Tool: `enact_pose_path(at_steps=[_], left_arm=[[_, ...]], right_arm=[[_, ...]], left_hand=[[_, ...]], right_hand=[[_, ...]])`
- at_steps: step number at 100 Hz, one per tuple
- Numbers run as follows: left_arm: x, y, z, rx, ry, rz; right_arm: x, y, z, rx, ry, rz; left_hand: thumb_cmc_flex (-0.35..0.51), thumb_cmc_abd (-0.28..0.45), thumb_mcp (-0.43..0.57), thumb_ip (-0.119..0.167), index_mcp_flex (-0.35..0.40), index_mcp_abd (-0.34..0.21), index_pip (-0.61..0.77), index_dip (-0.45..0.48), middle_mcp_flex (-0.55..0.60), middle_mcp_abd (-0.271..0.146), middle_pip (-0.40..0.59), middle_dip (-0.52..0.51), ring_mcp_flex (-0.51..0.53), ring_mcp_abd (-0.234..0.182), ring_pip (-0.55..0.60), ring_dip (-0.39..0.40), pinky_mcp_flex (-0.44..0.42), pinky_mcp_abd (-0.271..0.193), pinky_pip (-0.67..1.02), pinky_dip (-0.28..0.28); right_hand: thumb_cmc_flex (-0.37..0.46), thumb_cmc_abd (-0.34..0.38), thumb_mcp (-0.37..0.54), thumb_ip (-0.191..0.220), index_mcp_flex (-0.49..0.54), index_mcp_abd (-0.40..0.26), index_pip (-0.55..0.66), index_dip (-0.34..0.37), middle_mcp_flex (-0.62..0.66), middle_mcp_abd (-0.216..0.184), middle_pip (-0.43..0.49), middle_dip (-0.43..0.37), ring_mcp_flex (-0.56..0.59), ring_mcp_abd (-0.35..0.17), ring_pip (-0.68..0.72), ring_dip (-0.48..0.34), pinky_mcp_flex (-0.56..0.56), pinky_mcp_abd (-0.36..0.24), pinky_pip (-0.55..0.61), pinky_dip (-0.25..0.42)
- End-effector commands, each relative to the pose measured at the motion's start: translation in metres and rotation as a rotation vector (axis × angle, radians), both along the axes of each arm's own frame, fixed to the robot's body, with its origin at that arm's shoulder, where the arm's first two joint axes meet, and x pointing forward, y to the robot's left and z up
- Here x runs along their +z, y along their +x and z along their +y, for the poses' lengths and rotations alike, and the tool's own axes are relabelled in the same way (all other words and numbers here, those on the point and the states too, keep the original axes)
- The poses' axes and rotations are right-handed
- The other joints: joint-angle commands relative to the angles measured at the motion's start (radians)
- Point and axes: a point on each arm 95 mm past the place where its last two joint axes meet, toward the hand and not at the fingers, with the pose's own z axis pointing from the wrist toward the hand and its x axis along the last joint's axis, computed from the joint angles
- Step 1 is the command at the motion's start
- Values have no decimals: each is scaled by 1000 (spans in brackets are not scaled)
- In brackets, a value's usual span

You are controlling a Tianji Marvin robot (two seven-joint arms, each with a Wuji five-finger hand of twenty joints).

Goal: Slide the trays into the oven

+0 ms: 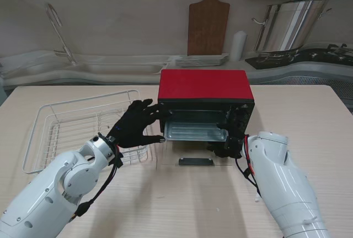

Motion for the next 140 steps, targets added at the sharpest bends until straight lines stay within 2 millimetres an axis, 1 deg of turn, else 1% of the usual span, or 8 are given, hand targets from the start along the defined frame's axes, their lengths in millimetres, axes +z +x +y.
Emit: enact_pose_path(at_steps=[1, 12, 16, 43, 69, 108, 140], left_arm=[[0, -3, -4, -8, -4, 9], [-1, -4, -4, -8, -5, 9], [-1, -4, -4, -8, -6, 8], [-1, -4, -3, -9, -10, 8], [-1, -3, -1, -2, -14, 15], [-1, -4, 0, 3, -18, 14], [-3, -6, -1, -6, -18, 19]], right_arm=[[-16, -11, 0, 9, -12, 31], [-15, -13, -1, 9, -30, 20], [-15, -14, -2, 8, -35, 15], [-13, -20, -8, 5, -49, -9], [-12, -27, -13, 12, -34, -21], [-10, -43, -18, 54, 9, -33], [-9, -61, -18, 89, 42, -46]], left_hand=[[-8, 28, -15, 35, -11, 4, 8, 11, -27, -12, 9, -9, -16, -25, -12, -15, -19, -25, -52, -4], [-9, 28, -16, 35, -11, 2, 8, 11, -28, -17, 8, -9, -16, -27, -12, -15, -19, -25, -53, -4], [-8, 28, -16, 35, -11, 4, 8, 11, -26, -10, 9, -9, -17, -24, -12, -15, -19, -25, -53, -4], [-8, 27, -15, 35, -10, 5, 9, 11, -24, -11, 10, -8, -16, -25, -11, -15, -20, -24, -53, -4], [-9, 28, -15, 35, -10, 4, 9, 11, -25, -13, 9, -8, -16, -25, -12, -15, -19, -24, -52, -4], [-8, 27, -15, 35, -9, 4, 8, 11, -25, -13, 8, -9, -16, -25, -12, -15, -20, -24, -52, -3], [-8, 27, -15, 35, -10, 5, 7, 11, -25, -13, 8, -9, -17, -25, -13, -15, -19, -24, -53, -4]], right_hand=[[-39, 3, -37, 36, 23, 8, -11, 10, 26, 28, -7, -2, 29, 56, 17, 4, -44, 99, 37, 3], [-40, 3, -30, 36, 19, 8, -24, 7, 22, 32, -10, -3, 24, 56, 12, 2, -43, 101, 37, 2], [-40, 2, -28, 37, 16, 10, -27, 6, 20, 32, -12, -4, 23, 59, 11, 1, -44, 101, 36, 2], [-41, 0, -16, 35, 16, 20, -41, 1, 16, 41, -17, -5, 20, 66, 1, -2, -47, 107, 28, -3], [-42, 0, -14, 33, 46, 28, -36, 5, 24, 49, -20, -7, 22, 77, 0, -2, -43, 106, 23, -9], [-45, 2, -11, 33, 86, 41, -51, 24, 41, 60, -30, -12, 30, 89, 7, 0, -33, 109, 24, -17], [-46, 2, -5, 32, 100, 43, -81, 36, 43, 63, -37, -15, 28, 90, 7, -2, -35, 110, 22, -22]])
